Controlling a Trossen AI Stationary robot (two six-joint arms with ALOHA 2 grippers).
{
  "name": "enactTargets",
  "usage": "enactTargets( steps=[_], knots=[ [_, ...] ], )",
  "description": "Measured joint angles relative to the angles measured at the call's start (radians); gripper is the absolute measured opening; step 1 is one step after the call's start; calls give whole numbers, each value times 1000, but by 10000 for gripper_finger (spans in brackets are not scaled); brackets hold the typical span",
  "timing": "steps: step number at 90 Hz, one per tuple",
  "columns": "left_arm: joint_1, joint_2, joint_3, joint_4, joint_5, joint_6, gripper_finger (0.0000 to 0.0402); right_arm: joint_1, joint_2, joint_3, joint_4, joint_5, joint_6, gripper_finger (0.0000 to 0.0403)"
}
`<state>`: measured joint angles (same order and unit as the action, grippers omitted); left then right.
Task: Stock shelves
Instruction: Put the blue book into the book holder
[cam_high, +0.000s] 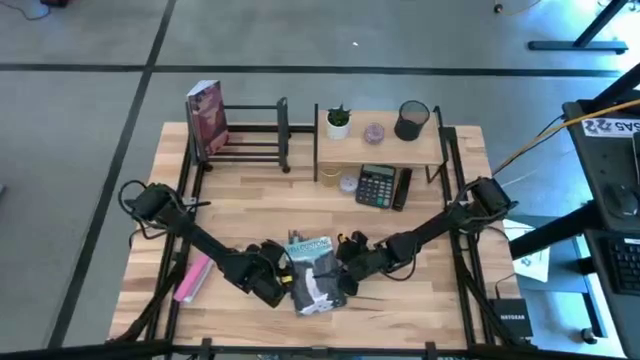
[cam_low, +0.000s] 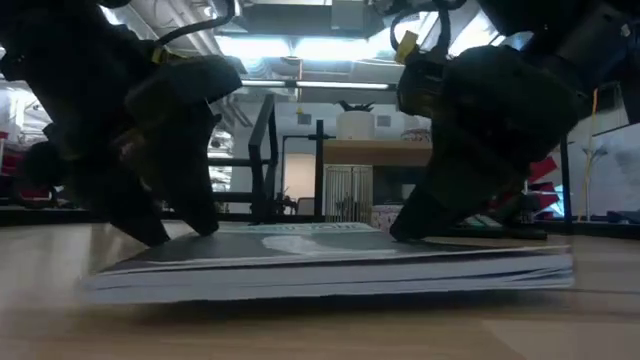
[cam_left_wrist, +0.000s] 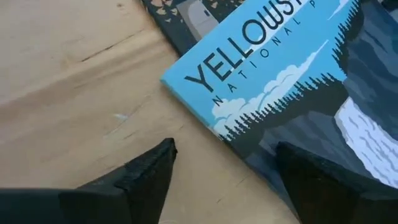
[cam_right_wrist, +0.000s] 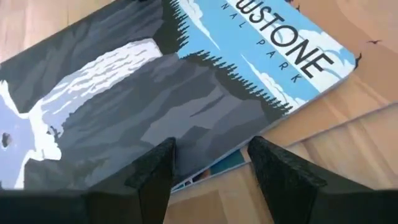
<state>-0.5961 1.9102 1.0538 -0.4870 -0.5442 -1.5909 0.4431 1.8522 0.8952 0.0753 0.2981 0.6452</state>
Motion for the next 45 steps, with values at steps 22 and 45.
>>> enactTargets(
  steps=[22, 45],
  knots=[
    [0, 1, 0, 9, -2, -11, 262, 46, -15, 55, -116, -107, -26, 198],
    [0, 3, -3, 68, -14, 2, 262, -2, 84, 61, 3, -72, -22, 198]
  ],
)
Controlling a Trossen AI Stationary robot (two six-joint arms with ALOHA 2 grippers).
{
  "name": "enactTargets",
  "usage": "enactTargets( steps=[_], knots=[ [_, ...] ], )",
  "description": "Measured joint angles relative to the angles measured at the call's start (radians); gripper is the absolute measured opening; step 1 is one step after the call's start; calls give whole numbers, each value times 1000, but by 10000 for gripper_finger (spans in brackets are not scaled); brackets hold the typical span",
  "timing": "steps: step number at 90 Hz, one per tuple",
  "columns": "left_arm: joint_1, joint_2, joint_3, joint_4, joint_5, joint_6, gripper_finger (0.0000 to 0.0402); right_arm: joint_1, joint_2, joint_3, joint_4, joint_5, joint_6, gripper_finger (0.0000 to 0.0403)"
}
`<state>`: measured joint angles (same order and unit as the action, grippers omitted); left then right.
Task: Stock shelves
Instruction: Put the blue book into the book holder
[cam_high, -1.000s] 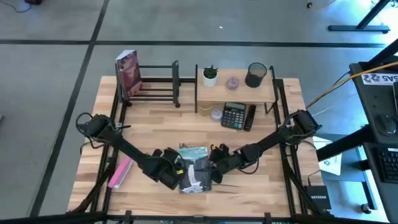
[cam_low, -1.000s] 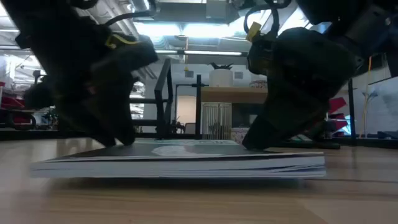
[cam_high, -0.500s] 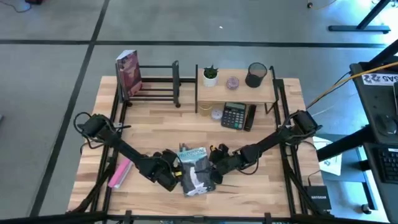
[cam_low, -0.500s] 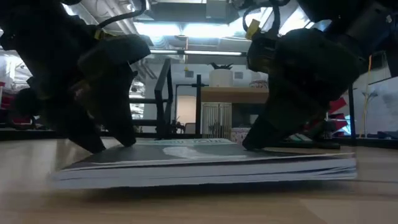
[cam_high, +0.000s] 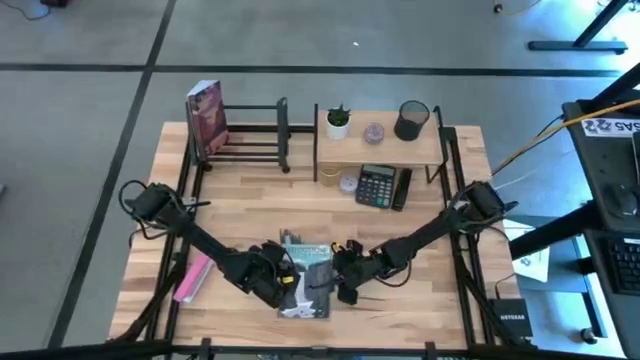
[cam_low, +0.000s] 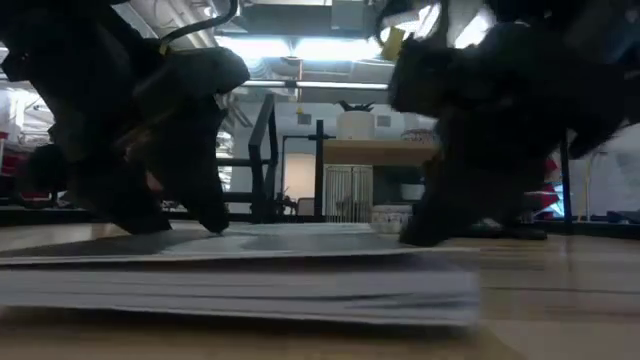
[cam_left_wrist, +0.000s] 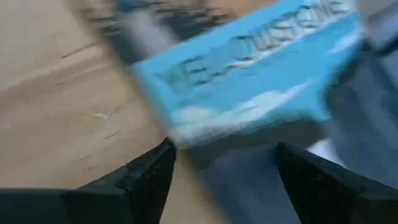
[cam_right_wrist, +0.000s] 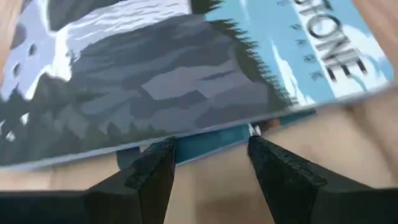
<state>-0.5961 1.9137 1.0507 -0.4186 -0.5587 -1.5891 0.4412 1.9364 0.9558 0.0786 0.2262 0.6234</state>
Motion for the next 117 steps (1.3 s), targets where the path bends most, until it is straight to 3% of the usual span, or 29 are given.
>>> enactTargets(
  steps=[27, 46, 73, 93, 104, 117],
  knots=[
    [5, 0, 0, -16, -6, -14, 231, -20, 5, 0, 28, -17, -12, 198],
    [19, -7, -62, 9, -12, -82, 154, -20, 7, 0, 34, -10, -18, 198],
    [15, -11, -99, 39, -99, -85, 57, -20, 7, 0, 32, -6, -22, 198],
    [2, -12, -99, 0, -151, -113, 24, -13, -9, 1, 20, -6, -38, 198],
    [-7, -33, -102, -47, -175, -117, 2, 2, -59, -1, 8, 52, -61, 198],
    [-13, -88, -104, -136, -214, -123, 6, 21, -123, 3, 13, 107, -83, 198]
  ],
)
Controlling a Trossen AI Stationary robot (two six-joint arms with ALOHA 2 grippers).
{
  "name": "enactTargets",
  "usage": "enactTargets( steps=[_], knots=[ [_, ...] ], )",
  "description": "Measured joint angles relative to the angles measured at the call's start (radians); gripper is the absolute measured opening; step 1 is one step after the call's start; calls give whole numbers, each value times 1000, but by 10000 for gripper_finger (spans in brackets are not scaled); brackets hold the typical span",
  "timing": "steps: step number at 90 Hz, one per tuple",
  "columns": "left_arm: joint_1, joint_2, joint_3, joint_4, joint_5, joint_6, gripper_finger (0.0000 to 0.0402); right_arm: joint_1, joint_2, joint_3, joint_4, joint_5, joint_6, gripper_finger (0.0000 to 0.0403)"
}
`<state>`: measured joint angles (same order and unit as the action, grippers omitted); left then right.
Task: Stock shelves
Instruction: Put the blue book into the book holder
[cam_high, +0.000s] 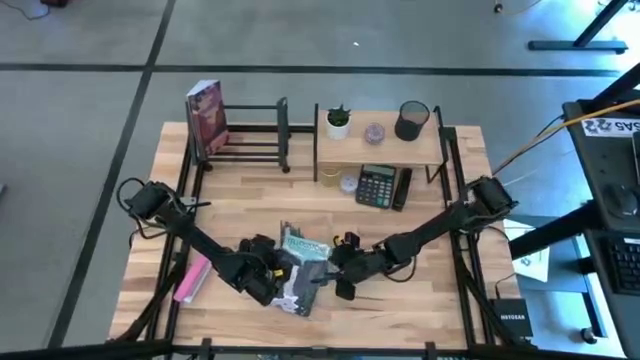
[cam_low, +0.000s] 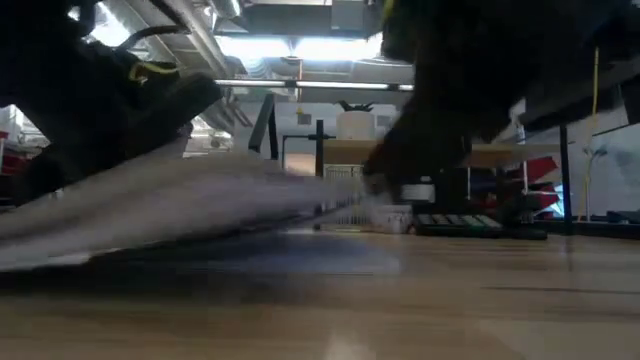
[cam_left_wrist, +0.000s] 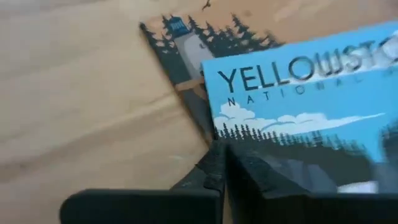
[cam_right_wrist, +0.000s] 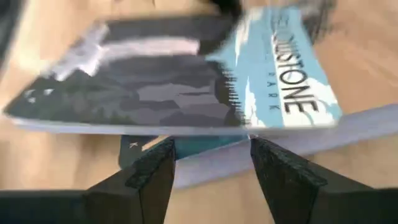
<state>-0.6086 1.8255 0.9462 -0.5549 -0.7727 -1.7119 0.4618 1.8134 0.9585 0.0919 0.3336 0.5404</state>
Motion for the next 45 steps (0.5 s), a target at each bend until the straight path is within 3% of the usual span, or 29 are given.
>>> enactTargets(
  steps=[14, 22, 45],
  knots=[
    [-4, -80, 0, -109, -15, 7, 5, 9, -10, 0, -15, -6, -3, 198],
    [-20, -115, 0, -142, -17, 15, 4, 9, -10, 0, -11, -67, -10, 198],
    [-81, -164, 3, -139, 76, 55, 7, -26, 41, -1, 157, -192, -51, 198]
  ],
)
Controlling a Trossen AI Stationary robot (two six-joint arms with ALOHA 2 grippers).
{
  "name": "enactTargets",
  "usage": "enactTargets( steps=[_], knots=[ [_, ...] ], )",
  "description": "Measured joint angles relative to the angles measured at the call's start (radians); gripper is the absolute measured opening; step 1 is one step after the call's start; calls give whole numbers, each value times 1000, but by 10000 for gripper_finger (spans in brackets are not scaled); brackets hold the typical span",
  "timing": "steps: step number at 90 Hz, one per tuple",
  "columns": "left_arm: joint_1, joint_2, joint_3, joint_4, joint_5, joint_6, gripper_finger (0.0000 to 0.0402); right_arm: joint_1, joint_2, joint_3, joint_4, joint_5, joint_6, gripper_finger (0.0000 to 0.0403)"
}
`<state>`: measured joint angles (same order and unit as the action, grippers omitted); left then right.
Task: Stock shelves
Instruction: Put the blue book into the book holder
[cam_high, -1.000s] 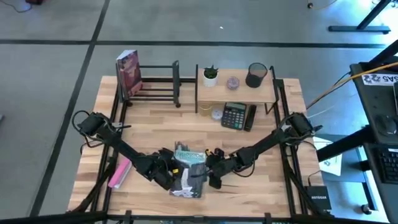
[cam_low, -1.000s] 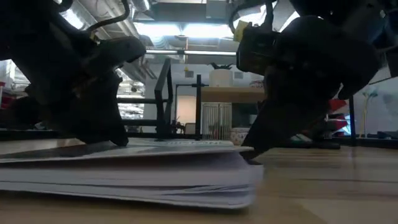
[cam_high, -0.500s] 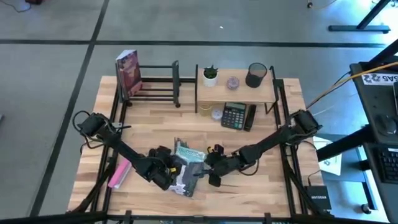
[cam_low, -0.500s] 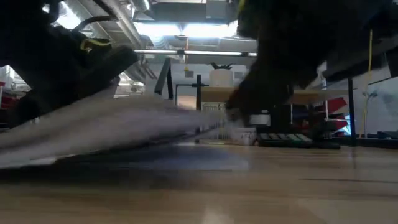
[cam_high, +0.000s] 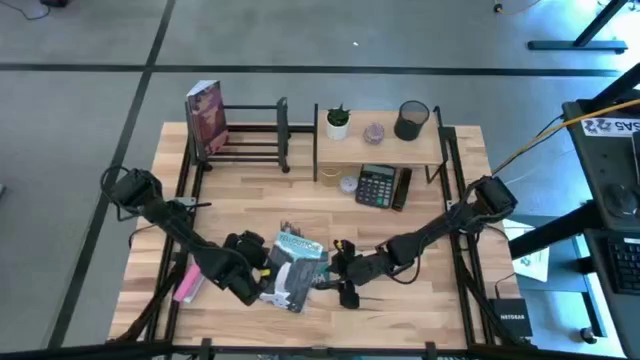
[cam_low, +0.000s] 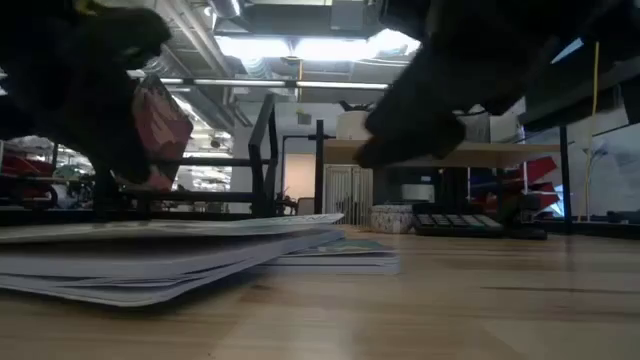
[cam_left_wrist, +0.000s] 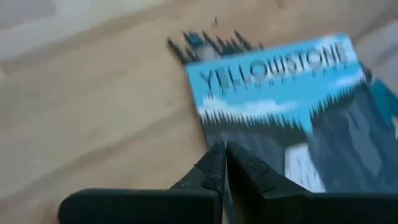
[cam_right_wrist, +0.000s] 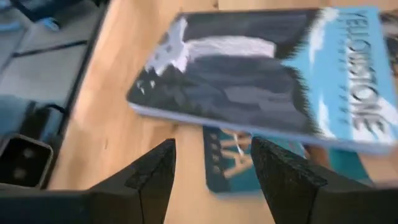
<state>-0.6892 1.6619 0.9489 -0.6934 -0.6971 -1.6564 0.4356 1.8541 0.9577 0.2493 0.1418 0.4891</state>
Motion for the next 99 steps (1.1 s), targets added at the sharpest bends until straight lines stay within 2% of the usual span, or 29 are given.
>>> enactTargets(
  steps=[7, 24, 36, 47, 59, 78, 99],
  knots=[
    [-12, 0, -7, 34, 46, 5, 29, -25, 26, 16, 12, -24, 0, 198],
    [-6, 4, -114, 285, 110, 63, 117, -80, 69, 92, -80, -55, -22, 198],
    [16, 2, -200, 454, 107, 67, 170, -100, 77, 118, -111, -73, -46, 198],
    [38, 0, -263, 584, 103, 69, 201, -109, 77, 119, -124, -85, -49, 198],
    [53, -3, -274, 604, 123, 76, 217, -117, 77, 119, -145, -96, -51, 198],
    [59, -3, -276, 628, 118, 87, 221, -124, 114, 119, -137, -102, -68, 198],
    [63, -2, -278, 642, 122, 77, 221, -143, 209, 122, -18, -107, -69, 198]
  ],
)
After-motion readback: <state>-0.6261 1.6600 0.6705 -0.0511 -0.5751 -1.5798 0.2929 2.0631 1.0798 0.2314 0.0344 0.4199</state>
